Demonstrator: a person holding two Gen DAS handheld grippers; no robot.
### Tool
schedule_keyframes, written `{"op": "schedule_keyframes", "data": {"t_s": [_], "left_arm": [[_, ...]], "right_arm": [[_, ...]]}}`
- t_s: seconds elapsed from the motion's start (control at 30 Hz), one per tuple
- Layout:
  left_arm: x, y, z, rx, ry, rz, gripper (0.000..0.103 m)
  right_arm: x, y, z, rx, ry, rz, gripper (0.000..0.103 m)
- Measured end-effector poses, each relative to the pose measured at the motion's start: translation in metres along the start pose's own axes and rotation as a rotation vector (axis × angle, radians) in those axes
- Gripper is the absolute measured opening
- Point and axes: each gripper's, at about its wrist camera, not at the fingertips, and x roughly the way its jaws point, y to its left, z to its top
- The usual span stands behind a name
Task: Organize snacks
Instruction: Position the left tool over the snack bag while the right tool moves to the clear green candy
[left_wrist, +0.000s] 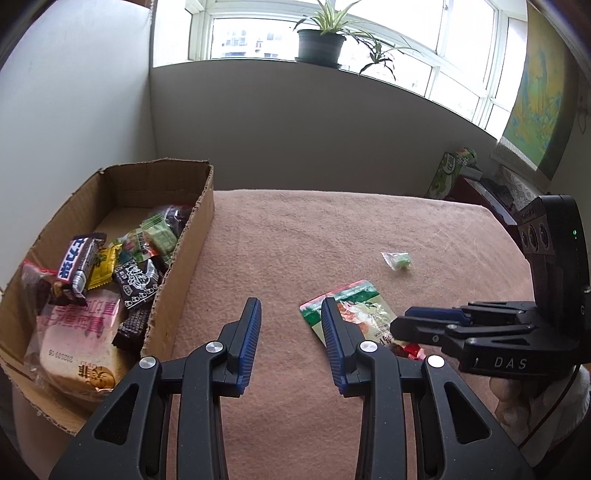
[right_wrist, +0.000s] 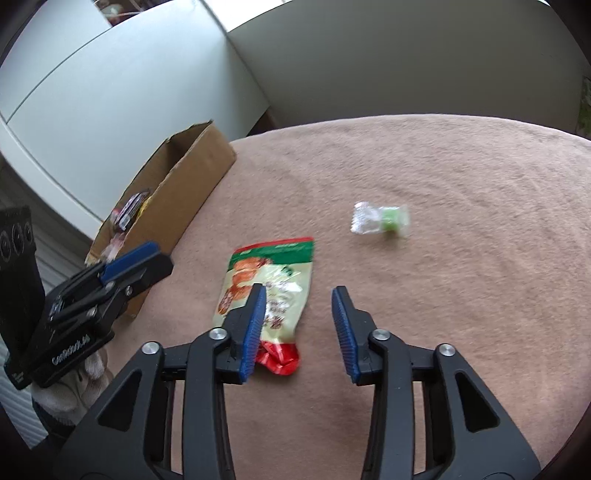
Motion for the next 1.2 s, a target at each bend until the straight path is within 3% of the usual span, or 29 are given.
{"op": "schedule_keyframes", "data": {"t_s": [0.03,0.1,0.13,0.33,0.63,0.77,0.93,1.0,1.1,1.2], "left_arm": [[0.0,0.001,-0.001,-0.005,0.007,-0.007,0.034],[0.001,0.001,-0.004,-0.018,0.016,-0.025,0.057],[0.0,0.001,-0.005,-0.021,0.017,-0.033,0.058],[0.002,-0.008,-0.009,-0.003,0.034,-0.052,0.058],[0.009,-0.016,-0.014,0.007,0.074,-0.097,0.058],[0.016,-0.019,-0.015,0.01,0.097,-0.106,0.058],[0.021,-0.021,-0.018,0.004,0.119,-0.114,0.059],[0.024,-0.023,-0.019,0.0,0.127,-0.111,0.066],[0.031,-0.031,-0.017,0.005,0.138,-0.11,0.067],[0.039,-0.041,-0.016,0.015,0.145,-0.103,0.074]], "right_arm": [[-0.002,-0.009,0.004,0.046,-0.011,0.01,0.066],[-0.004,-0.025,0.012,0.125,-0.016,0.037,0.066],[-0.005,-0.03,0.016,0.155,-0.021,0.049,0.066],[0.002,-0.037,0.029,0.238,-0.005,0.1,0.066],[0.026,-0.032,0.046,0.225,-0.001,0.0,0.066],[0.034,-0.019,0.051,0.133,0.0,-0.083,0.064],[0.038,-0.008,0.048,0.001,0.009,-0.19,0.05],[0.036,-0.011,0.048,-0.001,0.009,-0.193,0.043],[0.034,-0.019,0.048,0.017,0.007,-0.176,0.036],[0.032,-0.022,0.047,0.015,0.007,-0.167,0.035]]}}
